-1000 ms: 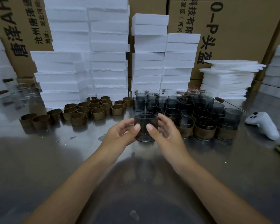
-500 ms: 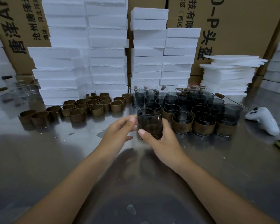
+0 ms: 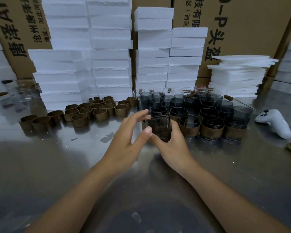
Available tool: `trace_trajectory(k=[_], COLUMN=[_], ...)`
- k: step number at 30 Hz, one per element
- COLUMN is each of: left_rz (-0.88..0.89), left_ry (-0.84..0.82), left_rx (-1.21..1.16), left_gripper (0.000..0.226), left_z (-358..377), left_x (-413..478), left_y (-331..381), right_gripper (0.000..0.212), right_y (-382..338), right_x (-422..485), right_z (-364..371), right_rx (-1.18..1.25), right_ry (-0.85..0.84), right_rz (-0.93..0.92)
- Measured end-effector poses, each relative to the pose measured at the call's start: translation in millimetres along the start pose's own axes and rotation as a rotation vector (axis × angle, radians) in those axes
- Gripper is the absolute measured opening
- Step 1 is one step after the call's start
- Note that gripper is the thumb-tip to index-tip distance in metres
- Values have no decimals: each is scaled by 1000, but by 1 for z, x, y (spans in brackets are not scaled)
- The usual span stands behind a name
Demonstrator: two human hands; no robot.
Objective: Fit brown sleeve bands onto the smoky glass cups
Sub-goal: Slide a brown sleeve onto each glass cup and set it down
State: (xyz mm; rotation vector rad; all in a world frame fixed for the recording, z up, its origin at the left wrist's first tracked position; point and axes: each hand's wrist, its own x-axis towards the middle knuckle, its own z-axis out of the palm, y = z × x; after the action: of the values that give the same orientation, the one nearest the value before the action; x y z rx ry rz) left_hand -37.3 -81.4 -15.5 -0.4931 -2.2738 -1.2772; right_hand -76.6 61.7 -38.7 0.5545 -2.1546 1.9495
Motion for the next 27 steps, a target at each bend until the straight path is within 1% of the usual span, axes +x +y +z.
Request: trace_trajectory(k=[7, 13, 15, 23, 27], left_rz=[-50, -83, -82, -70, -51], left_ry=[-2, -4, -6, -62, -81], left_rx=[-35, -113, -124, -188, -164], left_gripper=[43, 45, 46, 49, 53], left_z=[-1, -3, -3, -6, -6], left_x=[2, 1, 1, 1, 1], left_y=[-5, -6, -6, -1, 2], right_gripper=[55, 42, 41, 45, 50], right_y=[-2, -5, -6, -12, -13], right_x=[-1, -3, -3, -3, -3], right_z=[1, 0, 0, 0, 3], right_rx=[13, 9, 14, 34, 43], right_ry=[3, -31, -41, -118, -141], right_rz=[1, 12, 16, 32, 24])
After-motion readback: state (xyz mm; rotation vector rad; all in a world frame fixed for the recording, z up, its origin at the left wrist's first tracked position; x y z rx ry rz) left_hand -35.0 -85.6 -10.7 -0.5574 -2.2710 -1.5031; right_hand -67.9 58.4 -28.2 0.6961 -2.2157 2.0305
